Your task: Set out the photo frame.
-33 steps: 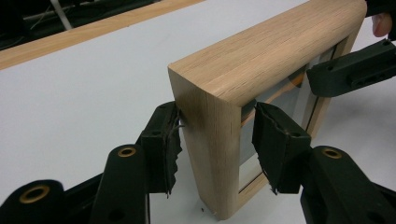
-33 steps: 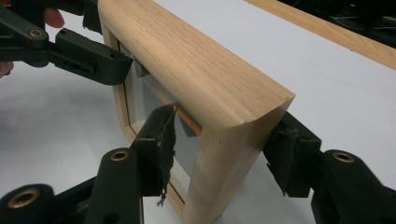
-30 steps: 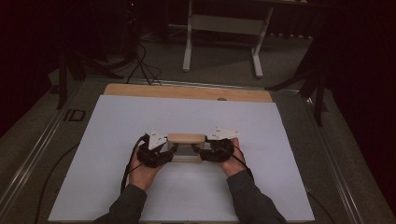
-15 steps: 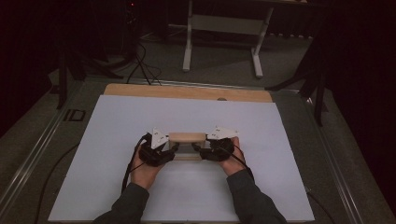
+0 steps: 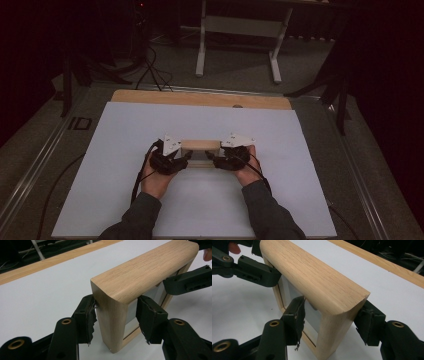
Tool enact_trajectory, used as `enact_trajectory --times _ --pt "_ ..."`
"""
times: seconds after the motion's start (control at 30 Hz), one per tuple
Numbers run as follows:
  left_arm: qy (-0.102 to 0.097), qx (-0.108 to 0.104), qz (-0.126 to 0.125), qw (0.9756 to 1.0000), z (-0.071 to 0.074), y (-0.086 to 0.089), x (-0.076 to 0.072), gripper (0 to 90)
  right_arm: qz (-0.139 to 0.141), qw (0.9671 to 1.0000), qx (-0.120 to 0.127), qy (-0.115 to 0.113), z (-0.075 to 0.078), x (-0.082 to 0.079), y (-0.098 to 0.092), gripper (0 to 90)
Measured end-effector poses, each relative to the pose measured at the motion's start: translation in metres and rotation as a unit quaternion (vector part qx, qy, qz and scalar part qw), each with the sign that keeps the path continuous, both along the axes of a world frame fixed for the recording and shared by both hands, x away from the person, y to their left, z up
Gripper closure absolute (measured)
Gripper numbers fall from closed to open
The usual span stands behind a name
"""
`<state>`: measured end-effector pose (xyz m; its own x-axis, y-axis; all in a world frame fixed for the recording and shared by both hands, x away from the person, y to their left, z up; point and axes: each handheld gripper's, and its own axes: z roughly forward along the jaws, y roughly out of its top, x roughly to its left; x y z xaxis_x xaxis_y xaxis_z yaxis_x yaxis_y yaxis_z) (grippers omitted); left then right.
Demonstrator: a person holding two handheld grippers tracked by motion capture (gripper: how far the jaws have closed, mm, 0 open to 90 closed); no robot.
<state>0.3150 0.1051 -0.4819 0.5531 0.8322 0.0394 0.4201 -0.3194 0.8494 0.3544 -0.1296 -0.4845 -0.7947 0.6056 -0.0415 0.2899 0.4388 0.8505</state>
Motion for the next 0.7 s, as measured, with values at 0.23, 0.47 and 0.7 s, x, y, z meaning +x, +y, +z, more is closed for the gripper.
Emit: enact_trajectory --times 0.23,0.47,0.7 --pt "-0.002 -0.005 -0.01 0.9999 -0.001 0.003 0.003 49.6 -0.003 1.0 0.001 0.0 0.0 0.0 0.0 45.0" --pt "0.008 -0.022 -0.019 0.9995 -0.005 0.008 0.007 50.0 -0.005 0.9997 0.018 0.014 -0.003 0.002 -0.003 44.7" --pt "0.026 -0.011 -0.024 0.9993 -0.015 0.007 0.009 50.4 -0.007 0.9993 0.026 0.024 -0.004 0.004 -0.01 43.8"
